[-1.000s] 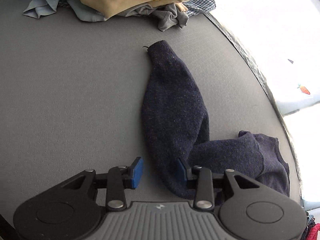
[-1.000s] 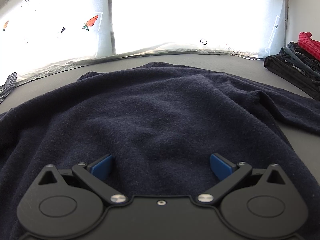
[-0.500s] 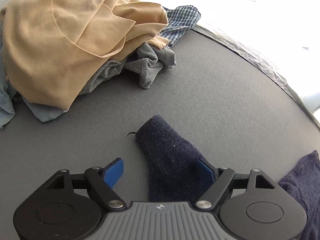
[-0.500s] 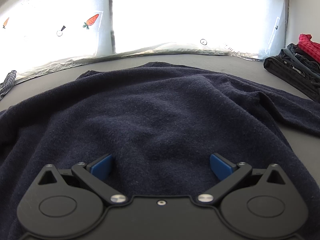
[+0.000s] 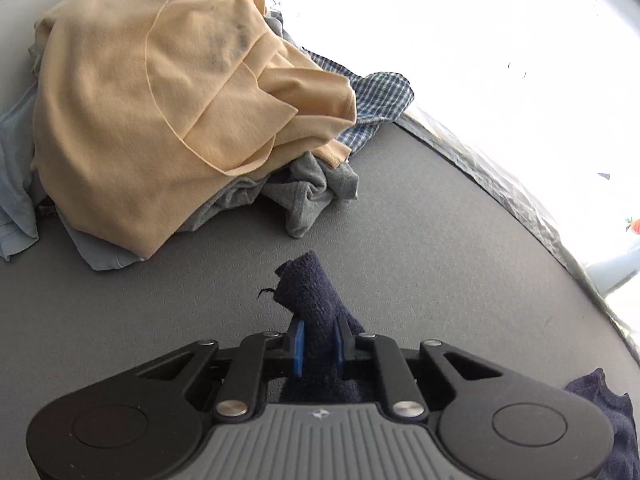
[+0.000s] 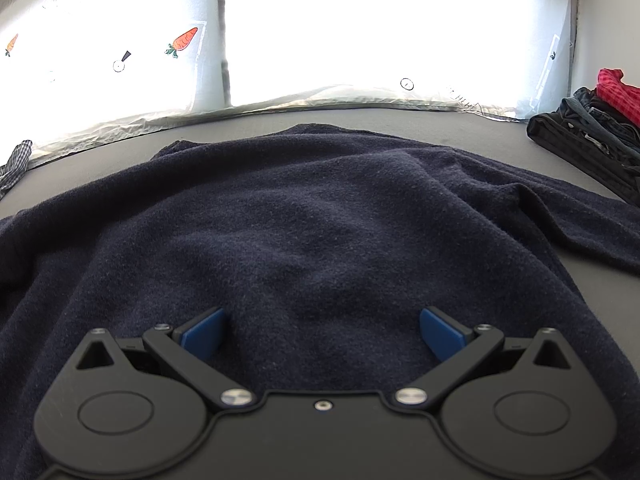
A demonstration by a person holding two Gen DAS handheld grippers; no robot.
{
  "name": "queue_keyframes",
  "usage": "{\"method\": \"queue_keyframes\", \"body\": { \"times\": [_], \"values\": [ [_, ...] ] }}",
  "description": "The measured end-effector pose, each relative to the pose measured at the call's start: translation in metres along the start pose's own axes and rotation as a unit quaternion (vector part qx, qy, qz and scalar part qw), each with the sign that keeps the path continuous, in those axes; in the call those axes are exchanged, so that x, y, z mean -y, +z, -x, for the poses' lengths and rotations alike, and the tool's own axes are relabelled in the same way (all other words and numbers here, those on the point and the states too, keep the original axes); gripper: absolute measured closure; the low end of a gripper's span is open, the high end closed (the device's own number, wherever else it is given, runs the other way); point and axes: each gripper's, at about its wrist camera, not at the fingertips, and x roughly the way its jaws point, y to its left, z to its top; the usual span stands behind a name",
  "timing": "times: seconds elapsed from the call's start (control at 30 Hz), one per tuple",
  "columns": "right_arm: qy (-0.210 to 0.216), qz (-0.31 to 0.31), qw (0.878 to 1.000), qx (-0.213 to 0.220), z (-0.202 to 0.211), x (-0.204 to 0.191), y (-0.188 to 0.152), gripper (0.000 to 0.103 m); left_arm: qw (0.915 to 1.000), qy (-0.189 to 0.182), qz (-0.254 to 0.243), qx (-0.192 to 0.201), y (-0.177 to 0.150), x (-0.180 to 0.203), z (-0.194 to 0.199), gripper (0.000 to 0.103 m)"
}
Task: Fold clothes
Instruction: 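Pull the grasped sleeve with the left gripper toward the clothes pile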
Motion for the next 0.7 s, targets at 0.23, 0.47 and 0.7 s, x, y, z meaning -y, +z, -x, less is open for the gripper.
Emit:
{"method": "queue_keyframes", "body": {
  "times": [0.23,0.47,0.7],
  "values": [
    [0.0,0.0,1.0,0.0,0.001,0.0,0.0,0.0,0.9862,0.019,0.024,0.163,0.022,-0.014,0.105,0.091],
    [0.001,-0.001,1.0,0.0,0.002,0.0,0.0,0.0,0.9877,0.09,0.062,0.112,-0.008,-0.054,0.071,0.091],
    [0.002,-0.002,1.0,0.0,0.003,0.001,0.001,0.0,0.988,0.146,0.039,0.031,-0.049,-0.094,0.011,0.085]
  ]
}}
